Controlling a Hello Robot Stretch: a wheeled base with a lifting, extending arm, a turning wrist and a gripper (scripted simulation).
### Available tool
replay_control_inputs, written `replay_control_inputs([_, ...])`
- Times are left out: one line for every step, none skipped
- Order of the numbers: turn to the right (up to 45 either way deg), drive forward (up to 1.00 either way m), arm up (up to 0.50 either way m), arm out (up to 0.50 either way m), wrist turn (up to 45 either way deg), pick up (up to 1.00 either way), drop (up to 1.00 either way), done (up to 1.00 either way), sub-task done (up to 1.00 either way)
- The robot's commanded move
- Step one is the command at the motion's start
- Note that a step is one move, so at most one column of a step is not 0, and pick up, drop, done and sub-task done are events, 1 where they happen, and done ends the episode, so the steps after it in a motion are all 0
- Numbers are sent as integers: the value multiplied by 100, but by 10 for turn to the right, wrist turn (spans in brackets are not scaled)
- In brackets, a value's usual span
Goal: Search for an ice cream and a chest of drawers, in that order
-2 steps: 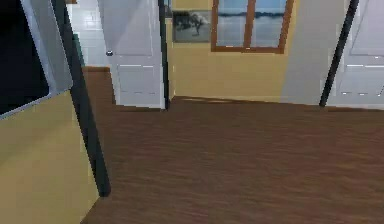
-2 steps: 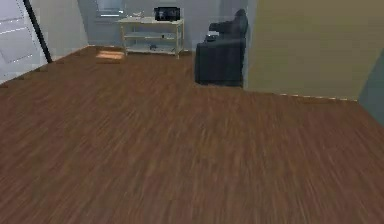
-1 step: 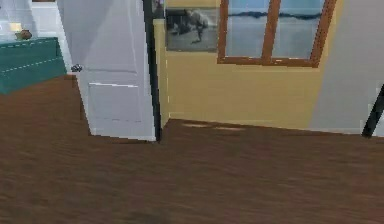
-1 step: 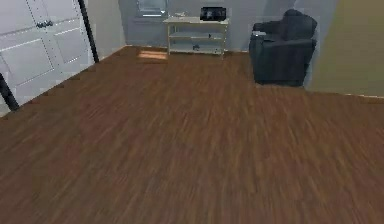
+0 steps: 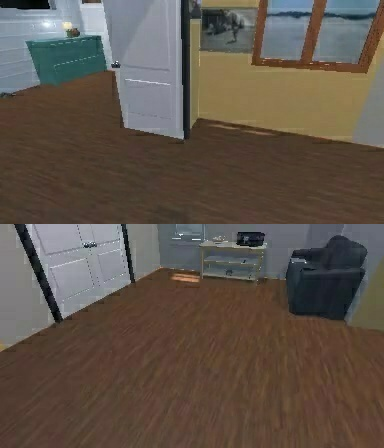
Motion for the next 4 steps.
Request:
replay_control_inputs([0, 30, 0, 0, 0, 0, 0, 0, 0])
replay_control_inputs([-240, 0, 0, 0, 0, 0, 0, 0, 0])
replay_control_inputs([0, 70, 0, 0, 0, 0, 0, 0, 0])
replay_control_inputs([-270, 0, 0, 0, 0, 0, 0, 0, 0])
